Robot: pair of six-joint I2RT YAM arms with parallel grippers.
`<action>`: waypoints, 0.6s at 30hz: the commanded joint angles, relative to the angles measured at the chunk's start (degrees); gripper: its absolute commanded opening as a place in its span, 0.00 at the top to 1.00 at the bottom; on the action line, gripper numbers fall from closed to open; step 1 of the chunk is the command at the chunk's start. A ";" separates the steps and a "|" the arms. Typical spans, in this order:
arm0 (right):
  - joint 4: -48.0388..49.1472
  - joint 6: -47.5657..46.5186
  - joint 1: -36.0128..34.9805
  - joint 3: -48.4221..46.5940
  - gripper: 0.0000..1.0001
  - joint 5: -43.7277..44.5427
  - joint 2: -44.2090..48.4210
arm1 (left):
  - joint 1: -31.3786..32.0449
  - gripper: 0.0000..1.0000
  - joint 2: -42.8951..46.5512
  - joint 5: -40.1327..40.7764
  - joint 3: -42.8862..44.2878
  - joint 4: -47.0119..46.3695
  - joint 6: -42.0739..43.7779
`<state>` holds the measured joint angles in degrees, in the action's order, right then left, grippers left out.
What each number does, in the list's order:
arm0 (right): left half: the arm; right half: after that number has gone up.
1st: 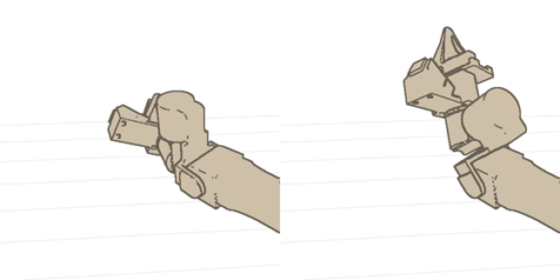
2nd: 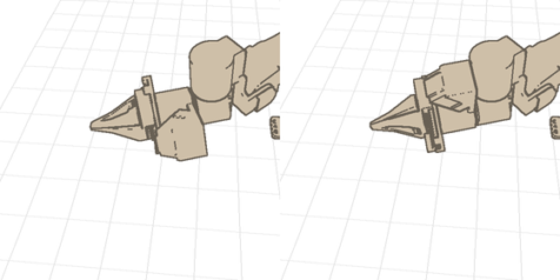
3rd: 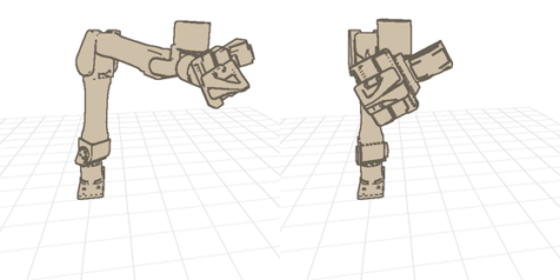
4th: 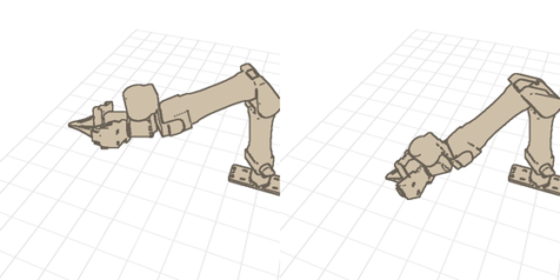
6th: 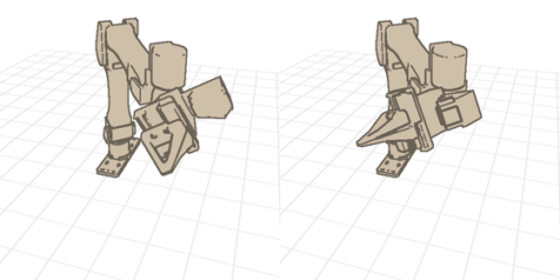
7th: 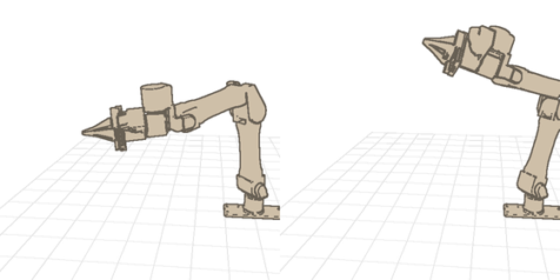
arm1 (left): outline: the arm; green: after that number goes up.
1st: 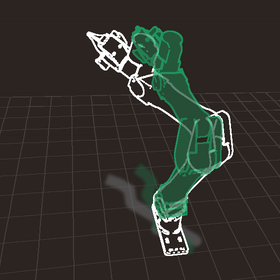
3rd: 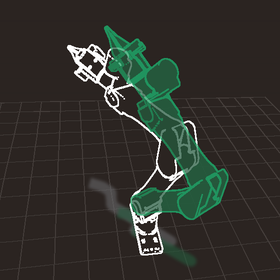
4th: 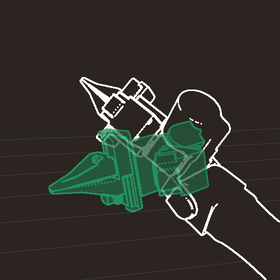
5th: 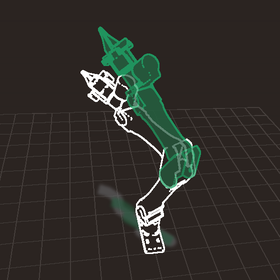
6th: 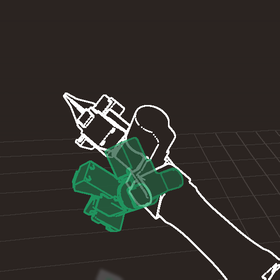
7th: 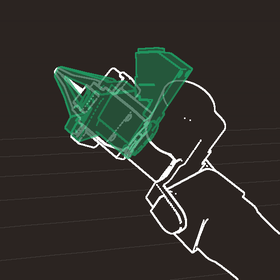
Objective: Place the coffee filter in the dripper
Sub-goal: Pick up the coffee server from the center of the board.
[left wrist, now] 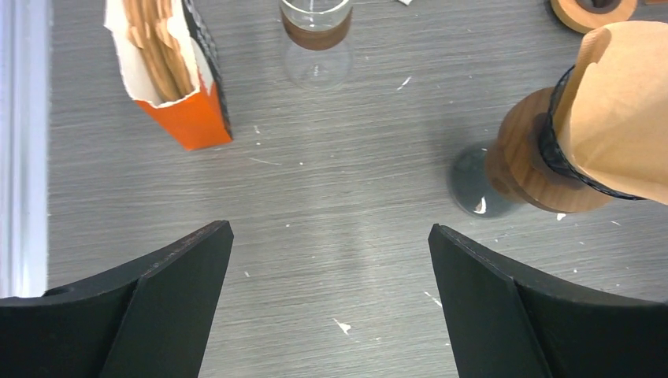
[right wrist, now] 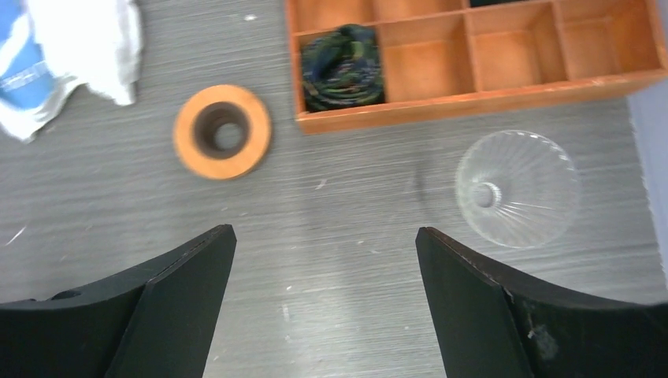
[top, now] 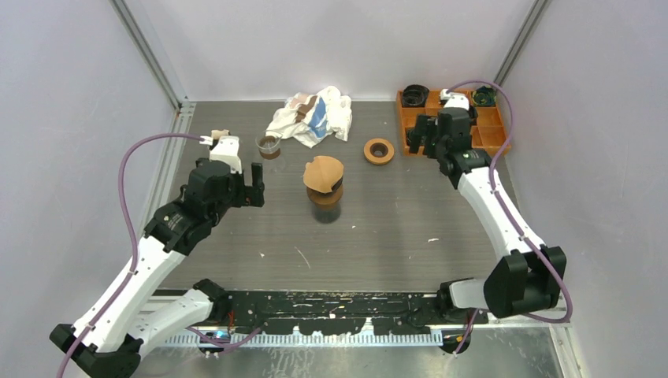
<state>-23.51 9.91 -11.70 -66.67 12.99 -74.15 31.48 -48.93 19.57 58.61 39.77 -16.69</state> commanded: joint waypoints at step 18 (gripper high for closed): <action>4.41 3.14 6.11 -1.99 0.09 -4.91 -3.95 | -11.44 0.01 -18.53 -5.46 14.81 -3.83 -5.26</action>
<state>-22.28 11.42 -5.54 -67.72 11.03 -80.64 22.96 -62.94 17.56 67.94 39.94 -18.39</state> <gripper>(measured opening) 0.908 0.991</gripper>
